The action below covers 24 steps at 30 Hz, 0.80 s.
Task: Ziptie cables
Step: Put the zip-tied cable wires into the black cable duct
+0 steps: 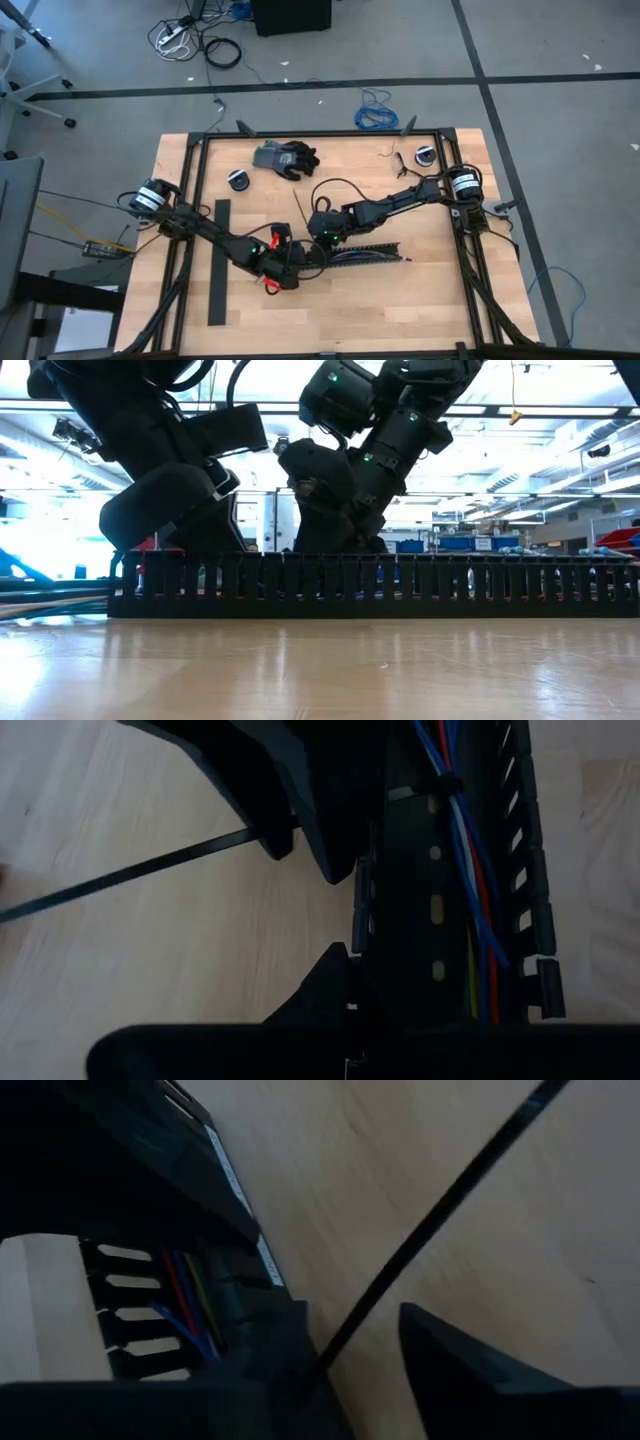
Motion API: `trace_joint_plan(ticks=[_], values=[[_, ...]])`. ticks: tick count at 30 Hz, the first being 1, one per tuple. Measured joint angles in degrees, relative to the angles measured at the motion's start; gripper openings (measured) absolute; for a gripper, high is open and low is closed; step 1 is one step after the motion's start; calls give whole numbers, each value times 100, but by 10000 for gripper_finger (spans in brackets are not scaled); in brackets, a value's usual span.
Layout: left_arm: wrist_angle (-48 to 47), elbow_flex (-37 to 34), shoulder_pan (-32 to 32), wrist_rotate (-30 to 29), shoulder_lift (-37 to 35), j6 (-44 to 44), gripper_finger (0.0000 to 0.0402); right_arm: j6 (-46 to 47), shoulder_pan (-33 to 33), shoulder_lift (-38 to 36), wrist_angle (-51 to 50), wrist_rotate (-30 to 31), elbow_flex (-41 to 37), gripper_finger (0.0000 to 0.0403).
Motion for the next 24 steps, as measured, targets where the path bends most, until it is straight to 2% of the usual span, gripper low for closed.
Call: trace_joint_plan(ticks=[4, 8, 20, 24], values=[[-4, 0, -2, 1, -4, 4, 0, -192, -74, 4, 119, 28, -2, 207], [7, 0, -2, -21, -9, 9, 0, -464, -199, 17, 48, 182, -12, 226], [20, 0, -2, -6, -9, 81, 0, -850, -278, -2, 358, 33, 5, 222], [28, 0, -2, 5, -9, 78, 0, -1033, -278, -21, 262, 14, 223, 222]])
